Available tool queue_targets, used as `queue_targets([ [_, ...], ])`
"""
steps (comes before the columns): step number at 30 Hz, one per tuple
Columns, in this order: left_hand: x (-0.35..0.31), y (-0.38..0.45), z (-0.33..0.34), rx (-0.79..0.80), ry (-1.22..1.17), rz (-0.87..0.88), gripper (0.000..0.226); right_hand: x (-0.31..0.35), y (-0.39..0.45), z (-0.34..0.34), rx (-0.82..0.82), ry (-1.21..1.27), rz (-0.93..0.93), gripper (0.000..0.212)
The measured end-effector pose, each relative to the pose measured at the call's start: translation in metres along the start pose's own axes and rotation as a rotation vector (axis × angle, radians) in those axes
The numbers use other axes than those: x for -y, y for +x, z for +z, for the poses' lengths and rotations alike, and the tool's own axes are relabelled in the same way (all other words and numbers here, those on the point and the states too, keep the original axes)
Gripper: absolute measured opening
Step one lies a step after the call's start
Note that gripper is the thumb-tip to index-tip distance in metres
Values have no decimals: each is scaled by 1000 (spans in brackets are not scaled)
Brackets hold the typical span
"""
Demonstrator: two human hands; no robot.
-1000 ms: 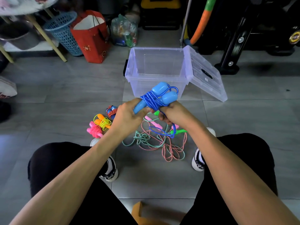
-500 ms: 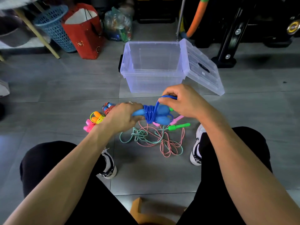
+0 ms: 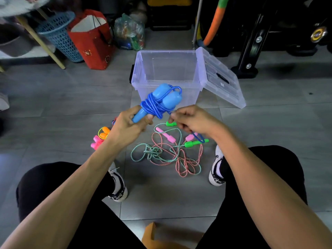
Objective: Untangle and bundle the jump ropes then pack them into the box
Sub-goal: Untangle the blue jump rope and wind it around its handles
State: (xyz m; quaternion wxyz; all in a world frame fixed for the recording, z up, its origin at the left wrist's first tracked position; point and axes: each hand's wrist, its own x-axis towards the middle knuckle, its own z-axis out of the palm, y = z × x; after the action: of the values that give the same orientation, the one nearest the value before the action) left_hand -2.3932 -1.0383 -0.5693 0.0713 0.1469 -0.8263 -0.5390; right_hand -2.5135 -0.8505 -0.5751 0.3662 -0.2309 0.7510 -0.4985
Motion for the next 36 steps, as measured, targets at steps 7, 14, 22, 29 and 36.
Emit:
queue_targets([
  [7, 24, 9, 3, -194, 404, -148, 17, 4, -10, 24, -17, -624, -34, 29],
  [14, 22, 9, 14, -166, 461, -226, 29, 10, -27, 31, -25, -935, -115, 29],
  [22, 17, 6, 17, -45, 585, -222, 21, 18, -33, 14, -165, -603, -311, 18],
  [29, 18, 1, 19, 235, 850, 149, 24, 27, -38, 6, -22, -272, -227, 23],
  [36, 13, 4, 8, 146, 860, 582, 20, 22, -28, -21, -151, -300, -173, 16],
])
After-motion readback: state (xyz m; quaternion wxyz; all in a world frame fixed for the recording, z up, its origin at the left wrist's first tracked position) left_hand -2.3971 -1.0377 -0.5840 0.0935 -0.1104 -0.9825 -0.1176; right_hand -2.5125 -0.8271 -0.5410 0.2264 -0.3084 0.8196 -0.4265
